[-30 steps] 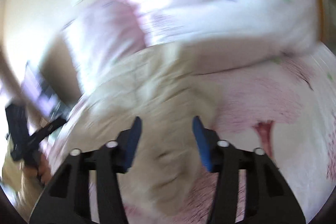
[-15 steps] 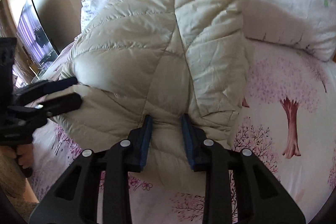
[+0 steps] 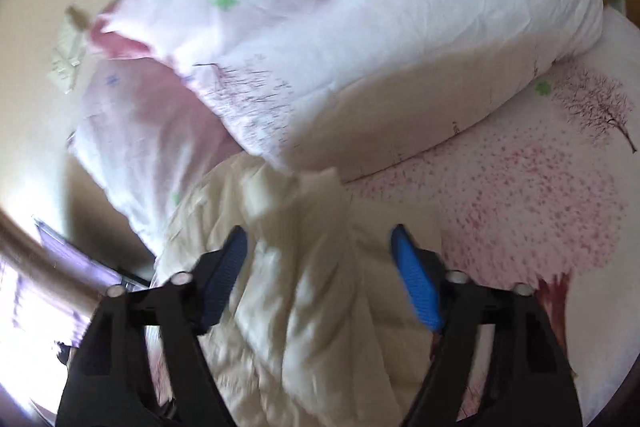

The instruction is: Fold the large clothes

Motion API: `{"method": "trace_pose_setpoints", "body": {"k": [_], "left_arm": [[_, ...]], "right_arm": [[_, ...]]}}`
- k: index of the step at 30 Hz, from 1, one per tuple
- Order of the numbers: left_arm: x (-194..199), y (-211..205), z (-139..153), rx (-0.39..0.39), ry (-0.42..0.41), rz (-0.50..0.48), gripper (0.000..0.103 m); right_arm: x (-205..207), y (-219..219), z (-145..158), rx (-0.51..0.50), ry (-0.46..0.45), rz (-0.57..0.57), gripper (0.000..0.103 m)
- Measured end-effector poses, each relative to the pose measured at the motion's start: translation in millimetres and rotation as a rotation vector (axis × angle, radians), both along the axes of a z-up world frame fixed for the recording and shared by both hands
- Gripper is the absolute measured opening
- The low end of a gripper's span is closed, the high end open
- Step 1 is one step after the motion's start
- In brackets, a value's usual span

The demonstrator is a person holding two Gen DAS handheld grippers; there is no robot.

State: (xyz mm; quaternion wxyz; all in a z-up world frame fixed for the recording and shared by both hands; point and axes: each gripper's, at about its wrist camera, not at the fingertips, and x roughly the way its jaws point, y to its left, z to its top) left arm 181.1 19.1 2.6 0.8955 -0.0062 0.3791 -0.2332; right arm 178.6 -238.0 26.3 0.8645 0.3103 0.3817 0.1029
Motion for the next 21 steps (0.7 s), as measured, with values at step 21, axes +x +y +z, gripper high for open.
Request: {"method": "trace_pose_setpoints", "body": {"k": [21], "left_arm": [[-19.2, -4.5, 24.6, 0.033, -0.103, -0.002, 0.086]], "right_arm": [[-24.2, 14.8, -32.6, -0.263, 0.033, -0.09, 0.05]]}}
